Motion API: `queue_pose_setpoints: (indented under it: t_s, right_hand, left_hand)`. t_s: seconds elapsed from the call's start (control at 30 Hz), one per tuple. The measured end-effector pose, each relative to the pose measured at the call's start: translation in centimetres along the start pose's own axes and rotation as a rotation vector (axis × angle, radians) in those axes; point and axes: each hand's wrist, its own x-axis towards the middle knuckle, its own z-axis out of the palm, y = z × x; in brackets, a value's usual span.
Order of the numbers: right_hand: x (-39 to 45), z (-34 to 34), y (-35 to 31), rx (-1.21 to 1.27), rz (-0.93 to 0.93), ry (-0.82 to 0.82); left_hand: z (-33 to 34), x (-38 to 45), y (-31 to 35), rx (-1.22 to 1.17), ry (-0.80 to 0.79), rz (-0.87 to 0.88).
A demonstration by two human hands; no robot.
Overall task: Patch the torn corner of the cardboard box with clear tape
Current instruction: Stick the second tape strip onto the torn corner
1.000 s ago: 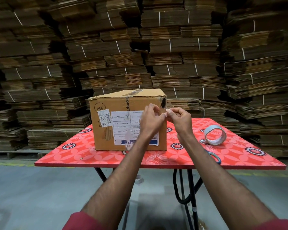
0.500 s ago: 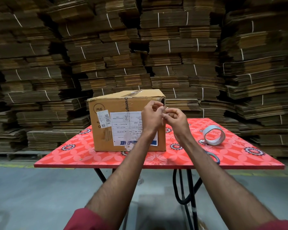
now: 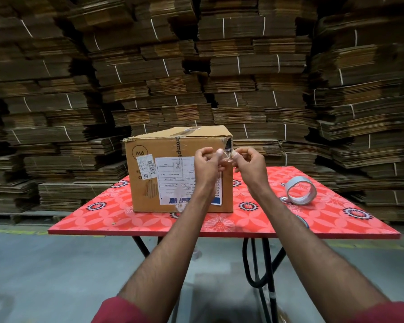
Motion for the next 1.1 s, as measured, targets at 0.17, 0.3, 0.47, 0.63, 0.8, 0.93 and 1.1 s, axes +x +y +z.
queue_pose_setpoints:
  t_s: [0.17,0.3,0.47,0.63,0.8,0.93,1.1]
  right_hand:
    - [0.6,-0.6,0.5,-0.125,-0.087,0.004]
    - [0.9,-1.1,0.4,-0.119,-0.115,-0.009]
    - [1.3,-1.1,0.3,-0.113,-0.137,0.007]
    - [2.1,-0.6,0.7,-0.078,-0.129,0.032]
    - [2.4,-0.5,1.1,-0.046,-0.132,0.033]
    - [2.6,-0.5,1.4,-0.060,-0.145,0.025]
    - [3.2,-0.3,1.9,-0.049,-0.145,0.006]
  left_hand:
    - [0.1,0.5,0.0,0.102,-0.019,-0.003]
    - [0.0,0.8,-0.5,0.198,0.044,0.059]
    - [0.2,0.6,-1.0,0.332,0.106,0.150]
    - [0.6,0.8,-0.5,0.424,0.129,0.262]
    - [0.4,1.3,-0.6,0.494,0.135,0.351]
    - [0.3,1.5,-0.8,0.501,0.140,0.366]
    - [0.6,1.9,-1.2,0.569,0.139,0.386]
